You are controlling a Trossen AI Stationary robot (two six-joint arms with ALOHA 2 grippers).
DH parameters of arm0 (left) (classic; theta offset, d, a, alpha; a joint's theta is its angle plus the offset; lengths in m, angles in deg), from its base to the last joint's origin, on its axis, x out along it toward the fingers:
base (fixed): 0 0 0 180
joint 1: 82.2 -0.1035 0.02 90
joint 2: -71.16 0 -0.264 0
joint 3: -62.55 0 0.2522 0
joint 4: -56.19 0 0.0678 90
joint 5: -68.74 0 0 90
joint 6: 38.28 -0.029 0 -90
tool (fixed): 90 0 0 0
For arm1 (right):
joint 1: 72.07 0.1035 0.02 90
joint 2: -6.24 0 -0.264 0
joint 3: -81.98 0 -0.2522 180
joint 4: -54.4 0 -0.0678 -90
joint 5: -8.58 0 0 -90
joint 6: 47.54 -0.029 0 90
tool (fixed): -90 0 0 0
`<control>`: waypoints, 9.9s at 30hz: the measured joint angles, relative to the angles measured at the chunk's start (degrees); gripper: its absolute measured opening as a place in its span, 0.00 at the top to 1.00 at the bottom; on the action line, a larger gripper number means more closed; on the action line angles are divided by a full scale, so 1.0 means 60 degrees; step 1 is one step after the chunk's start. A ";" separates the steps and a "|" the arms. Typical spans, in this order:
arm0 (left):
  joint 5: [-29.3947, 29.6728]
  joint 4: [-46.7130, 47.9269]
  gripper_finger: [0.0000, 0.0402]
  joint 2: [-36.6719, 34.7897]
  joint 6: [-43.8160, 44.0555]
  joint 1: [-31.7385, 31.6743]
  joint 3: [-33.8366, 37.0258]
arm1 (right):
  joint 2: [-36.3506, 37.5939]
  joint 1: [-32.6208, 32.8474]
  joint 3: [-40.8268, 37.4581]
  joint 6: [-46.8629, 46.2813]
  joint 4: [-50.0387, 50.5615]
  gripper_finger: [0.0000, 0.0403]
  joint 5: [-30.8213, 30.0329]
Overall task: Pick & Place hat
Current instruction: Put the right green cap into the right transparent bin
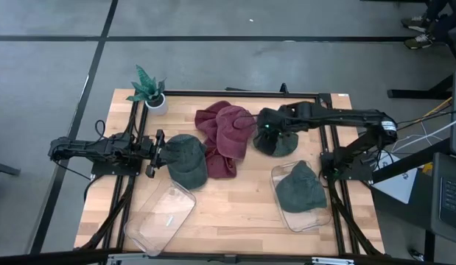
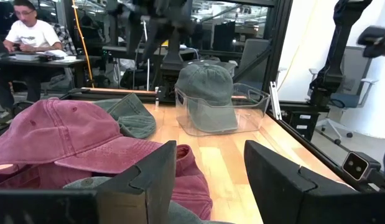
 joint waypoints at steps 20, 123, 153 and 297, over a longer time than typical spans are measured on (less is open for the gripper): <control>0.0000 0.0000 0.54 -0.0002 0.0000 0.0000 -0.0002 | -0.0073 -0.1237 -0.3923 -0.0215 -0.1779 0.53 0.1995; 0.0000 0.0000 0.54 -0.0002 0.0000 0.0000 -0.0002 | -0.1492 -0.2494 -0.3570 -0.4741 -1.7118 0.94 1.1532; 0.0000 0.0000 0.54 -0.0002 0.0000 0.0002 -0.0003 | -0.2302 -0.2430 -0.5381 -0.4550 -1.4841 0.86 1.0938; 0.0000 0.0001 0.54 0.0001 0.0000 0.0000 -0.0002 | 0.4022 0.0098 -0.5709 -0.5859 -1.1986 0.99 0.9560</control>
